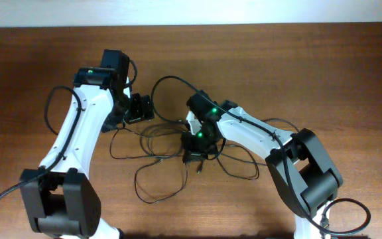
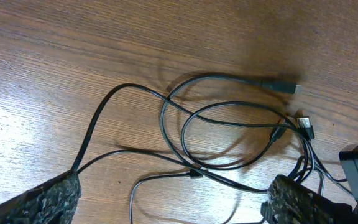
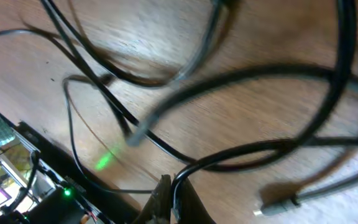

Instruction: Untangle cables

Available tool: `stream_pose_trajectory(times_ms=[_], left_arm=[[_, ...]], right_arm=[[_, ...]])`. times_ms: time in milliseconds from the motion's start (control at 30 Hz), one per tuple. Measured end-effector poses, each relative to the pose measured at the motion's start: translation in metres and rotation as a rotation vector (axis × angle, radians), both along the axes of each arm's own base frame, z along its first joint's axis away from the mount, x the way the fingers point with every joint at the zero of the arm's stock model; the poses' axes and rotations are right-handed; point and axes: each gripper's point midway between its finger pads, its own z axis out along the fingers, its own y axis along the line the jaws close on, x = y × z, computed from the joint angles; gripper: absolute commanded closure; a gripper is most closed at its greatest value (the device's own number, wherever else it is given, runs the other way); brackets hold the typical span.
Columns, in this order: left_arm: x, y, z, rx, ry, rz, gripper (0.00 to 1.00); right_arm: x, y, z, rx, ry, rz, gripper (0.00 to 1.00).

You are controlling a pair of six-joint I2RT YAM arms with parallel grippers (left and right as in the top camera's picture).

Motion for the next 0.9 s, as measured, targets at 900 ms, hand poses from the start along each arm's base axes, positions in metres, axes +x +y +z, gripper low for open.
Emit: stream_pose_trajectory(times_ms=[900], left_arm=[[0.0,0.0,0.0,0.0,0.0,-0.001,0.01]], right_arm=[[0.02,-0.016,0.268,0.197,-0.704,0.291,0.96]])
